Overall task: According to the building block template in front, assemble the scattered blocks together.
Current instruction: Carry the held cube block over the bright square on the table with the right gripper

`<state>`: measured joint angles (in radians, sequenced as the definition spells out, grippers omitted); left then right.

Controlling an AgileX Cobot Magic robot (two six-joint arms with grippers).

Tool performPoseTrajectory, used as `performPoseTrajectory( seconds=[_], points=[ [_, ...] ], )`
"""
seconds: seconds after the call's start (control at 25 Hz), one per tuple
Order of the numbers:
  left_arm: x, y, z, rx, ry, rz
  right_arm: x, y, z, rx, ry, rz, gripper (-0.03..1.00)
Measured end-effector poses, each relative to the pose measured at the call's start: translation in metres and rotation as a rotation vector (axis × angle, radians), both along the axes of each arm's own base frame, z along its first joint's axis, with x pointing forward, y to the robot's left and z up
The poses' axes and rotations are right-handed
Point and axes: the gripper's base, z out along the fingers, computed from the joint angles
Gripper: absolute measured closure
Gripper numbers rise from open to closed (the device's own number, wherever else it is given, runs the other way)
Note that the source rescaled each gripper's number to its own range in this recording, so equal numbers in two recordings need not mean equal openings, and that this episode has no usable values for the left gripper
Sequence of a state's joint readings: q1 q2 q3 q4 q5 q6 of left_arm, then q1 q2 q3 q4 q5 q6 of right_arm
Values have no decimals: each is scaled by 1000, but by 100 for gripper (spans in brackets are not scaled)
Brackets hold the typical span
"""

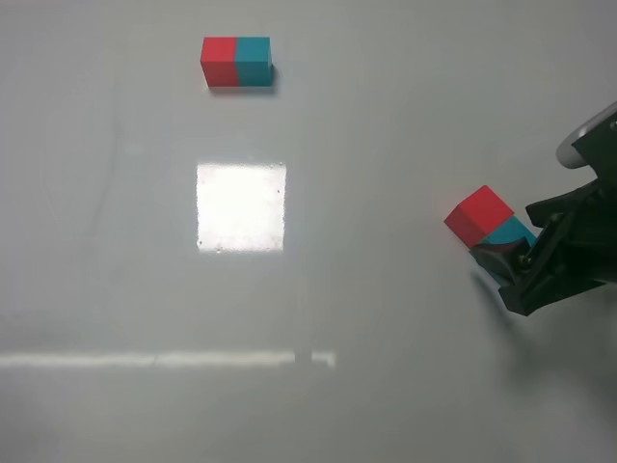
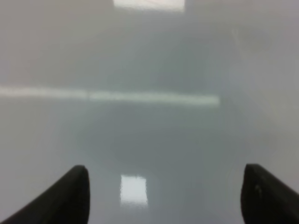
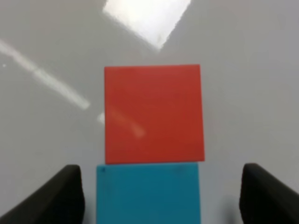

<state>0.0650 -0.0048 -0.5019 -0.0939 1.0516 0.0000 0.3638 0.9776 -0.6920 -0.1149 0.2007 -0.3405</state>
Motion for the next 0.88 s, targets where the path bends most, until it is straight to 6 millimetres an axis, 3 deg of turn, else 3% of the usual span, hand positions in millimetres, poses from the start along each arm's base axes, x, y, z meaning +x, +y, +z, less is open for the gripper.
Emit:
performPoseTrajectory(
  seconds=[0.68, 0.76, 0.8, 0.84, 0.88],
  points=[
    [0, 0, 0, 0, 0, 0, 18, 7, -4, -30, 0, 16, 34],
    [0, 0, 0, 0, 0, 0, 17, 7, -5, -36, 12, 14, 49],
    [0, 0, 0, 0, 0, 0, 17, 6, -6, -41, 23, 13, 69],
    [0, 0, 0, 0, 0, 0, 17, 6, -7, -46, 34, 12, 96],
    [0, 0, 0, 0, 0, 0, 16, 6, -8, -48, 38, 12, 96]
  ],
)
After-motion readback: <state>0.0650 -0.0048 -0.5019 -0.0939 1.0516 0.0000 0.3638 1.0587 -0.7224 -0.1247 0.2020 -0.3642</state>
